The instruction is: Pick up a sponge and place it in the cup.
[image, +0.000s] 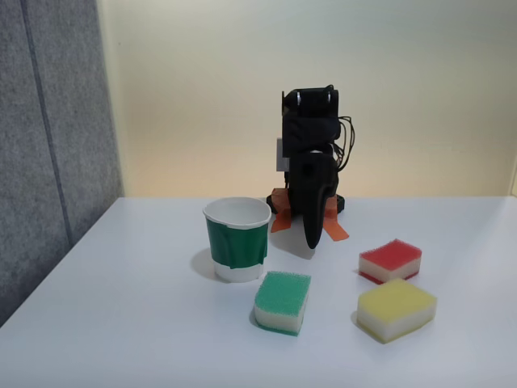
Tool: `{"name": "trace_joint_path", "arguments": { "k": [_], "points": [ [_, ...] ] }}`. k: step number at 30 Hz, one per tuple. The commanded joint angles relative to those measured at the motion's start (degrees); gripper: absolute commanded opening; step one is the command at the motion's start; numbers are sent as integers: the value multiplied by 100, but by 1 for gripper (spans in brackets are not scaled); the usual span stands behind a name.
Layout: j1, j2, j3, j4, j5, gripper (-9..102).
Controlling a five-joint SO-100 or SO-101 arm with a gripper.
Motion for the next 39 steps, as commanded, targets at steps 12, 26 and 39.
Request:
{"name": "trace_joint_path", "arguments": {
  "k": [12,26,39],
  "points": [
    [-9,105,281,97,97,0],
    [18,105,281,97,105,0],
    [-316,-1230,-1608,272,554,0]
  ]
}}
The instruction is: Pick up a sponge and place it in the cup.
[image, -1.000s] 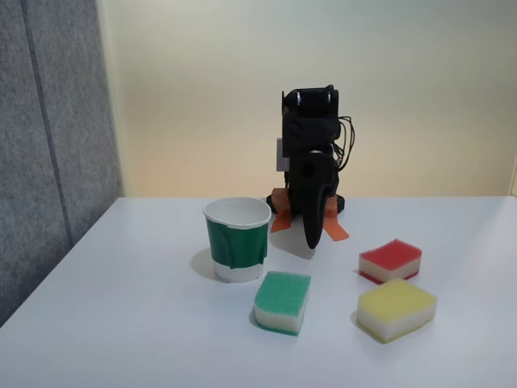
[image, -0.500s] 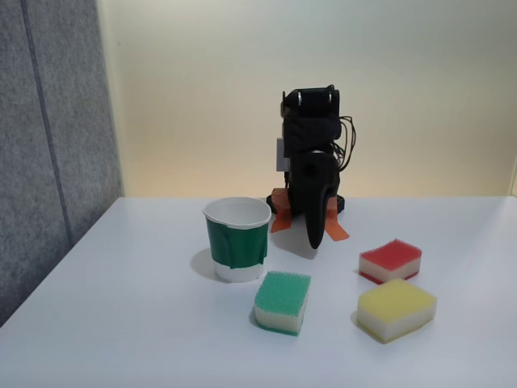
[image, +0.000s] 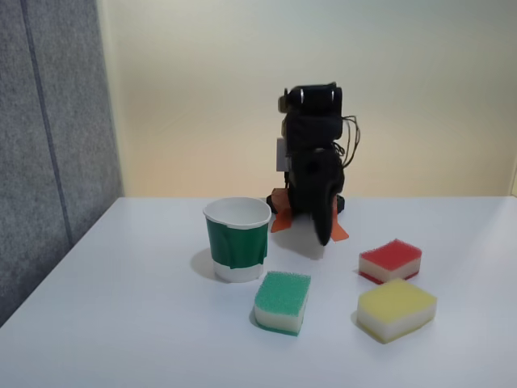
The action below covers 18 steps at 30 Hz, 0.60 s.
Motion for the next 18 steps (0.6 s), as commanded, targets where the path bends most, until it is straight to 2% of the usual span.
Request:
{"name": "trace_joint_path", "arguments": {
  "k": [1,8,18],
  "points": [
    [-9,-650,-729,-79,-18,0],
    [-325,-1784,-2092,-369,-448,0],
    [-1608,-4412,-4447,-563,-334,0]
  ]
}}
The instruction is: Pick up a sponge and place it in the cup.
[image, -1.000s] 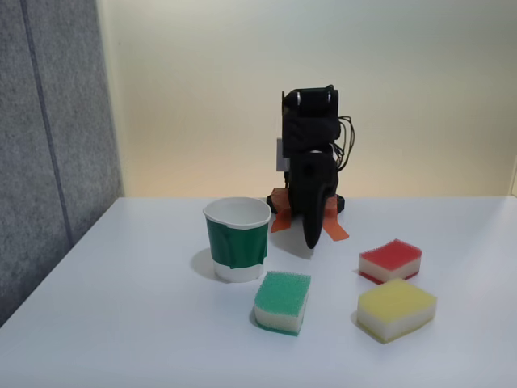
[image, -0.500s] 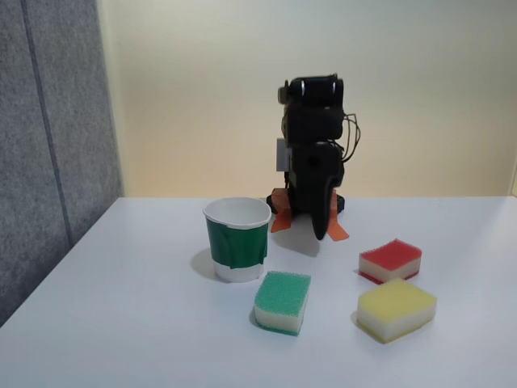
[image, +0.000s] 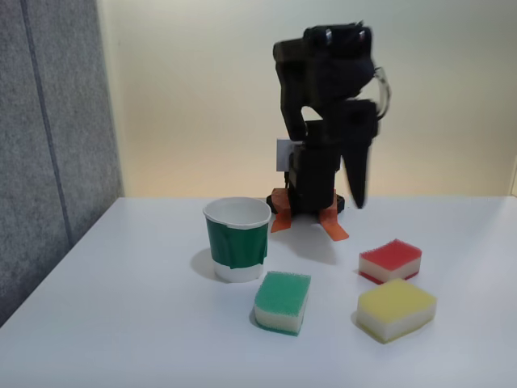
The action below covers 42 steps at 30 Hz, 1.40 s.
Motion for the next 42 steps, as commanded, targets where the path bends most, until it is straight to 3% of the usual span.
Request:
{"name": "trace_joint_path", "arguments": {
  "k": [1,11,19,23,29,42],
  "points": [
    [-396,-791,-853,-149,35,0],
    [-1195,-2435,-1705,-976,-659,0],
    [-1292,-2575,-2048,-615,-1459,30],
    [-1213,-2584,-2224,-299,-1872,38],
    [-1099,-2777,-2101,-325,-1898,41],
    [-914,-3507,-1336,-1714,-1644,40]
  ]
}}
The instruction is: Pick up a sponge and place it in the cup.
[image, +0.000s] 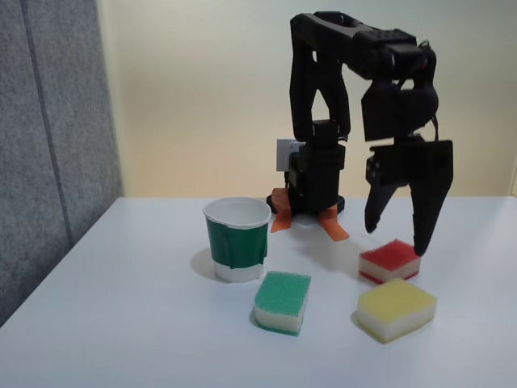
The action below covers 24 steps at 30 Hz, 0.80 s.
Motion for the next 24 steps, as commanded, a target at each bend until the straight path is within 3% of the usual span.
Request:
{"name": "trace_joint_path", "arguments": {
  "k": [1,16,20,24],
  "points": [
    [-18,44,185,-211,26,40],
    [-53,-44,1380,-1151,642,29],
    [-79,-62,1608,-1266,756,19],
    [-88,53,1740,-1248,580,0]
  ]
}}
